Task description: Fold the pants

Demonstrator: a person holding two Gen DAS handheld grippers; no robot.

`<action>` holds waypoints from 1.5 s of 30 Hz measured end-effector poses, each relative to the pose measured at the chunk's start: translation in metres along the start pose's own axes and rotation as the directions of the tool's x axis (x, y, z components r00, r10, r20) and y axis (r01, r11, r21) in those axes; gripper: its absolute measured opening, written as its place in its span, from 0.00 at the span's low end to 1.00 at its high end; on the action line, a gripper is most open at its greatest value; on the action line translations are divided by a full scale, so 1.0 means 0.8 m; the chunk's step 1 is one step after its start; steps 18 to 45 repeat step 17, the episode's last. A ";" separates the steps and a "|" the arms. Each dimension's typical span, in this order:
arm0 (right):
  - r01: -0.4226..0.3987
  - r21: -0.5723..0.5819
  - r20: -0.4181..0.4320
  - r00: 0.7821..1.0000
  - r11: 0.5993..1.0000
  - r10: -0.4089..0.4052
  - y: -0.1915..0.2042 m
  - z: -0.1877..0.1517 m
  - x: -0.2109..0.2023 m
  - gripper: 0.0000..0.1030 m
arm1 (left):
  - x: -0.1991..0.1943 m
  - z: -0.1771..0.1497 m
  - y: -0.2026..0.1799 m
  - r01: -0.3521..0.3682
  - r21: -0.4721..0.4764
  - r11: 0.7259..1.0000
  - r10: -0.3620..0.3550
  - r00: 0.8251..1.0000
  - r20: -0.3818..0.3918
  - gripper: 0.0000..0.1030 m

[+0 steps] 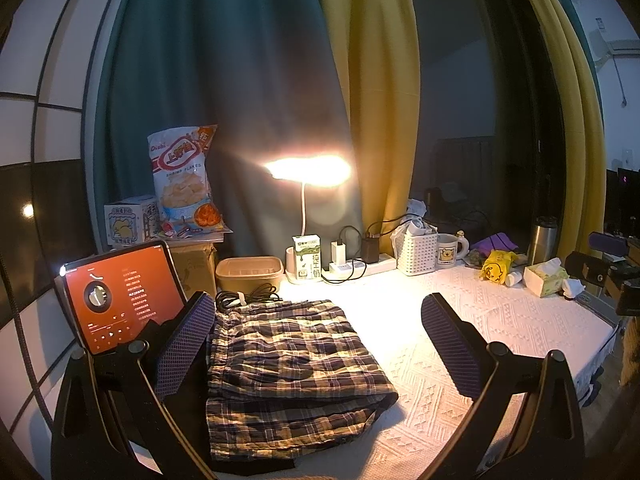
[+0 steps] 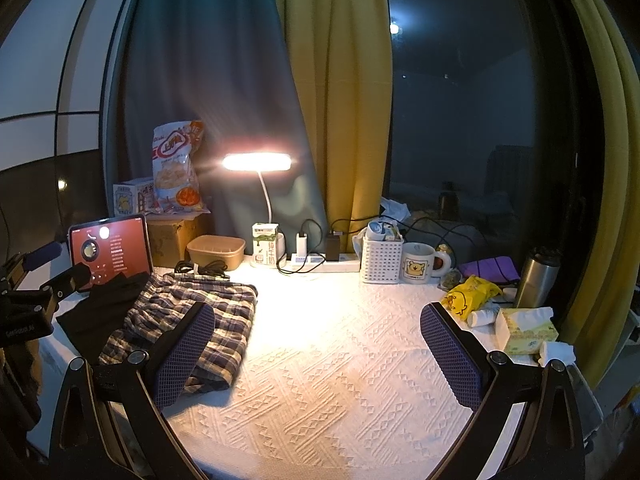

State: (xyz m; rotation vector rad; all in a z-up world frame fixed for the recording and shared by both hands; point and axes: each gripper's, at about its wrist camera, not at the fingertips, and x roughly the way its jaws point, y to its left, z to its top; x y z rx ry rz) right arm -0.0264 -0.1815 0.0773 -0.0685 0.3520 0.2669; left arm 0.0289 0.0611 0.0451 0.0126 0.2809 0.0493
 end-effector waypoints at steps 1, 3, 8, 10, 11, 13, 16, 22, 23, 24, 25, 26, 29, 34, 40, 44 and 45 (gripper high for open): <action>0.001 0.000 0.000 1.000 1.000 -0.001 0.000 0.000 0.000 1.00 | 0.000 0.000 -0.001 0.000 0.001 1.000 0.000 1.000 0.000 0.99; 0.001 0.001 0.000 1.000 1.000 -0.001 0.000 0.000 0.000 1.00 | 0.000 0.000 -0.001 0.001 0.001 1.000 -0.001 1.000 0.000 0.99; 0.000 0.000 0.000 1.000 1.000 0.000 -0.001 0.000 0.000 1.00 | -0.001 0.000 -0.001 0.000 0.000 1.000 0.000 1.000 0.001 0.99; 0.000 0.000 0.000 1.000 1.000 0.000 -0.001 0.000 0.000 1.00 | -0.001 0.000 -0.002 0.000 0.001 1.000 0.000 1.000 0.000 0.99; 0.001 0.001 -0.001 1.000 1.000 -0.001 0.000 0.000 0.000 1.00 | -0.001 0.000 -0.002 0.000 0.001 1.000 0.000 1.000 -0.001 0.99; 0.001 0.000 -0.001 1.000 1.000 -0.001 0.000 0.000 0.000 1.00 | -0.001 0.000 -0.003 0.007 0.005 1.000 -0.007 1.000 0.000 0.99; 0.000 0.001 0.000 1.000 1.000 0.000 0.000 0.000 0.000 1.00 | -0.004 0.001 -0.005 0.013 0.010 1.000 -0.013 1.000 0.010 0.99; 0.002 0.001 -0.001 1.000 1.000 -0.002 0.001 0.000 0.000 1.00 | -0.004 0.001 -0.004 0.013 0.012 1.000 -0.014 1.000 0.014 0.99; 0.002 0.001 -0.001 1.000 1.000 -0.002 0.001 0.000 0.000 1.00 | -0.004 0.001 -0.004 0.013 0.012 1.000 -0.014 1.000 0.014 0.99; 0.002 0.001 -0.001 1.000 1.000 -0.002 0.001 0.000 0.000 1.00 | -0.004 0.001 -0.004 0.013 0.012 1.000 -0.014 1.000 0.014 0.99; 0.002 0.001 -0.001 1.000 1.000 -0.002 0.001 0.000 0.000 1.00 | -0.004 0.001 -0.004 0.013 0.012 1.000 -0.014 1.000 0.014 0.99; 0.002 0.001 -0.001 1.000 1.000 -0.002 0.001 0.000 0.000 1.00 | -0.004 0.001 -0.004 0.013 0.012 1.000 -0.014 1.000 0.014 0.99; 0.002 0.001 -0.001 1.000 1.000 -0.002 0.001 0.000 0.000 1.00 | -0.004 0.001 -0.004 0.013 0.012 1.000 -0.014 1.000 0.014 0.99; 0.002 0.001 -0.001 1.000 1.000 -0.002 0.001 0.000 0.000 1.00 | -0.004 0.001 -0.004 0.013 0.012 1.000 -0.014 1.000 0.014 0.99; 0.002 0.001 -0.001 1.000 1.000 -0.002 0.001 0.000 0.000 1.00 | -0.004 0.001 -0.004 0.013 0.012 1.000 -0.014 1.000 0.014 0.99; 0.002 0.001 -0.001 1.000 1.000 -0.002 0.001 0.000 0.000 1.00 | -0.004 0.001 -0.004 0.013 0.012 1.000 -0.014 1.000 0.014 0.99; 0.002 0.001 -0.001 1.000 1.000 -0.002 0.001 0.000 0.000 1.00 | -0.004 0.001 -0.004 0.013 0.012 1.000 -0.014 1.000 0.014 0.99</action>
